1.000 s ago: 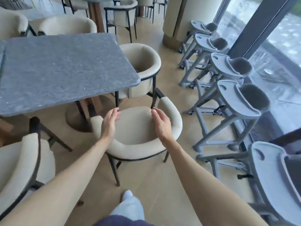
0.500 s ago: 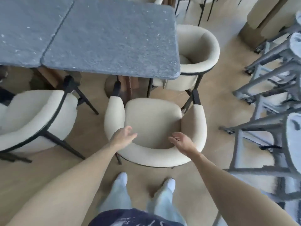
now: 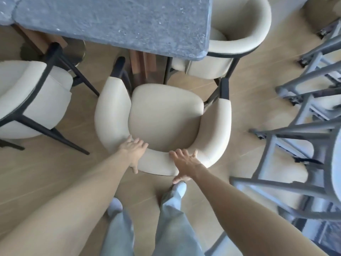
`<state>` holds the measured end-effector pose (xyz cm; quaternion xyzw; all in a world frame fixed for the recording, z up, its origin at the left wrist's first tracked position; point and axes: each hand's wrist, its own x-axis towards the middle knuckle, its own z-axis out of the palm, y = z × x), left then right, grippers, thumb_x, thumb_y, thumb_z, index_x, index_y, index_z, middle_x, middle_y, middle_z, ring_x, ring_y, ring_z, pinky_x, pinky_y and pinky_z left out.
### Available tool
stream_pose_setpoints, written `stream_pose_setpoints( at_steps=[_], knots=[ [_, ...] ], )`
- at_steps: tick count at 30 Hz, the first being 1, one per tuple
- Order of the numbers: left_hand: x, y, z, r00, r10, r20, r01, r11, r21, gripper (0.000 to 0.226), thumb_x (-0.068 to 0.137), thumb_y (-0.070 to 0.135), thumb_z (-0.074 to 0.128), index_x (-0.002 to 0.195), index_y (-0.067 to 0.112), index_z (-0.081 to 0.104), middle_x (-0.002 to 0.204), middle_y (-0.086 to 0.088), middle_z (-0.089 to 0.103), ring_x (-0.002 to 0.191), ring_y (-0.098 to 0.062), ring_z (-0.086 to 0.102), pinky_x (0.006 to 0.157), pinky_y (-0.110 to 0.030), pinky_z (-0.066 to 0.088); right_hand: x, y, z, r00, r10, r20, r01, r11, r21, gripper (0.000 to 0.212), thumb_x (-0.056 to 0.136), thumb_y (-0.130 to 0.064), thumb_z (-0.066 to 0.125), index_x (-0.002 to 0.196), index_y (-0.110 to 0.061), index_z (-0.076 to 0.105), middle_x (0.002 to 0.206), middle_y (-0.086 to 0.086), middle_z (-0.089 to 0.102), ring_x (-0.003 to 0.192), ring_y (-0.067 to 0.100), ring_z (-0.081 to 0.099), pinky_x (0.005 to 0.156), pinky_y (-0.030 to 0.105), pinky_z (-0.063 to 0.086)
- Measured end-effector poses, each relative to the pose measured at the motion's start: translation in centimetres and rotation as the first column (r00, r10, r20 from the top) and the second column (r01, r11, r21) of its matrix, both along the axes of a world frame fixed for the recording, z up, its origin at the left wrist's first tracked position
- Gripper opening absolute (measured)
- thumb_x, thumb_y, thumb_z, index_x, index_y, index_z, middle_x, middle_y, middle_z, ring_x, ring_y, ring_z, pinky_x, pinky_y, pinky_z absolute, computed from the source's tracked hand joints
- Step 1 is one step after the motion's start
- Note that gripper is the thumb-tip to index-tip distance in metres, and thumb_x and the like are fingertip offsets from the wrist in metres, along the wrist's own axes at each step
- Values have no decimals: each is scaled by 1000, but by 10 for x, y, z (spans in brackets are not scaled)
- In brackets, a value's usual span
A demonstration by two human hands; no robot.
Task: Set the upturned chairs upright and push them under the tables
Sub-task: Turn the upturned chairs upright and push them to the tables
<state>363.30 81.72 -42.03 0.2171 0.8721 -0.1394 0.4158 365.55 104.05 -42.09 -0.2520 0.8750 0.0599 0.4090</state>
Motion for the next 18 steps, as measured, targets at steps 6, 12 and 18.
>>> stream_pose_setpoints(
  at_steps=[6,12,18],
  knots=[
    [6,-32,-31,983,-149,-106,157,985,73,123,56,72,78,151,19,22,141,-8,46,131,-27,45,109,-46,32,14,-23,-23,990,-49,-130,53,998,26,115,62,-53,86,150,-15,22,141,8,42,130,33,40,105,80,20],
    [7,-45,-38,968,-123,-221,174,958,230,88,65,56,76,135,16,41,122,-8,59,119,-28,54,100,-41,39,14,-19,-42,962,-149,-227,135,988,-78,105,60,-43,83,147,-23,28,129,2,46,124,27,43,103,63,25],
    [4,-70,-37,963,-124,-238,186,947,261,76,63,49,83,118,11,47,112,-11,66,111,-32,62,91,-39,43,20,-44,-54,951,-205,-233,181,976,-119,111,53,-47,88,145,-34,27,125,-3,44,122,22,38,101,56,20]
  ],
)
